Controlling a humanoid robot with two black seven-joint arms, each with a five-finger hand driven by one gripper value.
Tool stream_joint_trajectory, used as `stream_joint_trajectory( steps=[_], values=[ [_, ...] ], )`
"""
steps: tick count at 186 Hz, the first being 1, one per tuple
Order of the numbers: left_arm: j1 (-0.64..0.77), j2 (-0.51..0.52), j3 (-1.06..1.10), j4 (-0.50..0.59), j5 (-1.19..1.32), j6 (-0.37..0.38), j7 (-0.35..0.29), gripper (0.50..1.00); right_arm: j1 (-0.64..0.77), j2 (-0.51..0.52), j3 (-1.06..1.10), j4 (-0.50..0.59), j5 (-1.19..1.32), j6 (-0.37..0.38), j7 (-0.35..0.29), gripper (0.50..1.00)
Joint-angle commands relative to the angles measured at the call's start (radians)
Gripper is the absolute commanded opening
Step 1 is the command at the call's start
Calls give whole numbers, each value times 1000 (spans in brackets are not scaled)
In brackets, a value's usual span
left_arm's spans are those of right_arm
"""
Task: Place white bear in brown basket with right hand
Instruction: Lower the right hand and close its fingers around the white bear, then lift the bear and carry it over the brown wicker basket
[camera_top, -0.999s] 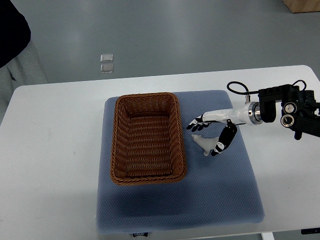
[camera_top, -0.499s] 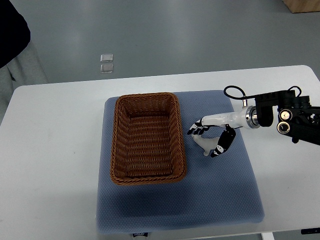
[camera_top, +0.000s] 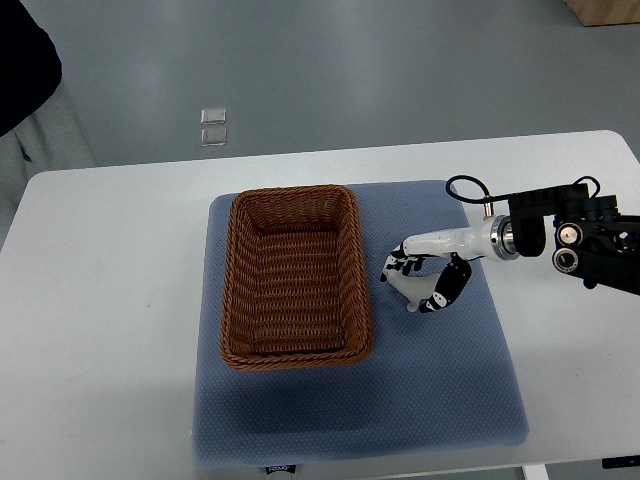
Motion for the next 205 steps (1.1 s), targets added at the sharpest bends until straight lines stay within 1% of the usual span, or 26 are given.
stream_joint_trajectory(
  steps=[1,8,13,19,24,29,36,39,40,45,50,60,65,135,205],
  values=[
    [0,0,0,0,0,1,0,1000,0,2,-1,0,-3,1,0,723],
    [0,0,0,0,0,1,0,1000,0,2,-1,0,-6,1,0,711],
    [0,0,0,0,0,1,0,1000,0,2,-1,0,-8,2,0,689],
    [0,0,0,0,0,1,0,1000,0,2,-1,0,-8,2,0,676],
    [0,0,0,0,0,-1,0,1000,0,1,-1,0,-8,2,0,648],
    [0,0,0,0,0,1,0,1000,-1,1,-1,0,-8,2,1,635],
    [0,0,0,0,0,1,0,1000,-1,1,-1,0,-8,2,0,599],
    [0,0,0,0,0,1,0,1000,0,1,-1,0,-8,4,0,590],
    [0,0,0,0,0,-1,0,1000,-1,1,-1,0,-8,4,0,580],
    [0,0,0,0,0,1,0,1000,0,1,-1,0,-8,4,0,568],
    [0,0,0,0,0,1,0,1000,0,-1,-1,0,-8,4,0,543],
    [0,0,0,0,0,1,0,1000,0,-1,-1,0,-8,5,0,529],
    [0,0,0,0,0,-1,0,1000,0,-1,-1,0,-8,5,0,511],
    [0,0,0,0,0,1,0,1000,7,-16,0,0,-8,9,1,509],
    [0,0,0,0,0,1,-2,1000,62,-59,11,0,-3,13,1,509]
  ],
)
